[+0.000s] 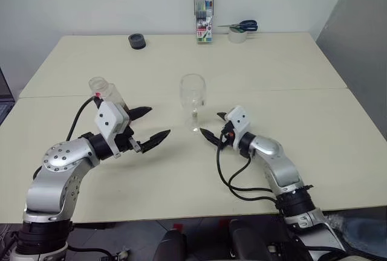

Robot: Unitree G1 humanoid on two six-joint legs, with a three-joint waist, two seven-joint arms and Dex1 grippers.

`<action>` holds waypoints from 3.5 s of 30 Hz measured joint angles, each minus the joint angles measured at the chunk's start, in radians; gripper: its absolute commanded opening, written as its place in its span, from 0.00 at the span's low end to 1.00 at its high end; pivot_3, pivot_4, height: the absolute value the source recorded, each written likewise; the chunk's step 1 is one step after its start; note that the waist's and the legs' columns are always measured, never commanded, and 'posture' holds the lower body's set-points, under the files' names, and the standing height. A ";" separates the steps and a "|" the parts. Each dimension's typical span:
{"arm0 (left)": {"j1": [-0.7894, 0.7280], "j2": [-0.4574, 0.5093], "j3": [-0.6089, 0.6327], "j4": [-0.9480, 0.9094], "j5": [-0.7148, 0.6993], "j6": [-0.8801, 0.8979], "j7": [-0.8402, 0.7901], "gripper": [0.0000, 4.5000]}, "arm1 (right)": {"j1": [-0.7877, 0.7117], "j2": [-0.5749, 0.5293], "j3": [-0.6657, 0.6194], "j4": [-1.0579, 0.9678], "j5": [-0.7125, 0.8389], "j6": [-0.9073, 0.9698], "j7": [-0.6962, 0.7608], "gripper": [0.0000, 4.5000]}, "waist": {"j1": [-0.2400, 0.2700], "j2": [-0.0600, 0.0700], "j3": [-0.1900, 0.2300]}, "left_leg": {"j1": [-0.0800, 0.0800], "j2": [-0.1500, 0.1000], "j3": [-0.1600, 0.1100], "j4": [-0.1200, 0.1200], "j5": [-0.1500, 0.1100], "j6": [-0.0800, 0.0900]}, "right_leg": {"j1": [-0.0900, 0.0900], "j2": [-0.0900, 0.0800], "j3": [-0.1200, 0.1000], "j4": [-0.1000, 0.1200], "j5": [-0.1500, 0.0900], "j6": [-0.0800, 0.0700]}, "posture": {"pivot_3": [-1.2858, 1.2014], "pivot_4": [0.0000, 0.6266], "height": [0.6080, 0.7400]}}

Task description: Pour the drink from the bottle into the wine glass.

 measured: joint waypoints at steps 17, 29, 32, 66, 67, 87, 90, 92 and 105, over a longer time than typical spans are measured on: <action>-0.024 -0.056 0.012 0.000 -0.025 0.001 0.088 1.00 | 0.055 -0.040 0.018 -0.076 -0.001 0.051 0.001 1.00 | 0.001 0.000 0.000 | 0.000 0.000 0.000 0.000 0.000 0.000 | 0.000 0.000 0.000 0.000 0.000 0.000 | 0.52 0.24 1.00; 0.057 -0.112 0.027 0.009 0.023 -0.027 0.196 1.00 | 0.119 -0.207 0.015 -0.299 0.121 0.100 0.174 1.00 | 0.003 0.000 0.000 | 0.000 0.000 -0.001 0.000 0.000 0.000 | 0.001 0.000 0.000 -0.001 0.000 0.000 | 0.52 0.24 1.00; 0.111 -0.146 0.027 0.051 0.083 -0.075 0.250 1.00 | 0.135 -0.252 -0.011 -0.385 0.194 0.146 0.213 1.00 | 0.010 -0.001 0.000 | 0.000 0.000 -0.001 0.000 0.000 0.000 | 0.001 0.000 -0.001 -0.002 0.000 0.000 | 0.52 0.24 1.00; -0.036 -0.177 0.115 0.322 0.163 -0.078 0.430 1.00 | 0.108 -0.283 0.031 -0.545 0.273 0.271 0.186 1.00 | 0.039 -0.002 -0.001 | -0.001 0.000 -0.001 0.001 0.001 -0.002 | 0.002 -0.001 -0.002 -0.003 0.000 0.000 | 0.52 0.24 1.00; -0.040 -0.177 0.115 0.333 0.163 -0.084 0.425 1.00 | 0.107 -0.283 0.031 -0.546 0.273 0.271 0.186 1.00 | 0.040 -0.002 -0.001 | -0.001 0.000 -0.001 0.001 0.001 -0.002 | 0.002 -0.001 -0.002 -0.003 0.000 0.000 | 0.52 0.24 1.00; -0.215 -0.148 0.109 0.603 0.184 -0.199 0.341 1.00 | 0.056 -0.282 0.024 -0.587 0.390 0.313 0.195 1.00 | 0.039 -0.003 -0.001 | -0.001 -0.001 -0.002 0.001 0.002 -0.003 | 0.002 -0.001 -0.003 -0.003 0.000 0.000 | 0.52 0.24 1.00; -0.240 -0.148 0.105 0.648 0.185 -0.203 0.319 1.00 | 0.055 -0.283 0.026 -0.587 0.389 0.313 0.193 1.00 | 0.039 -0.003 -0.001 | -0.002 -0.001 -0.003 0.001 0.002 -0.003 | 0.002 -0.001 -0.003 -0.003 0.000 0.000 | 0.52 0.24 1.00; -0.253 -0.147 0.099 0.670 0.186 -0.213 0.311 1.00 | 0.054 -0.283 0.027 -0.586 0.386 0.313 0.193 1.00 | 0.039 -0.003 -0.001 | -0.002 -0.001 -0.003 0.001 0.001 -0.003 | 0.002 -0.001 -0.003 -0.003 0.000 0.000 | 0.52 0.24 1.00; -0.329 -0.147 0.078 0.789 0.192 -0.265 0.283 0.81 | 0.053 -0.281 0.033 -0.582 0.379 0.310 0.186 1.00 | 0.039 -0.003 -0.001 | -0.002 -0.001 -0.003 0.001 0.002 -0.003 | 0.001 -0.001 -0.004 -0.003 0.000 0.000 | 0.52 0.24 1.00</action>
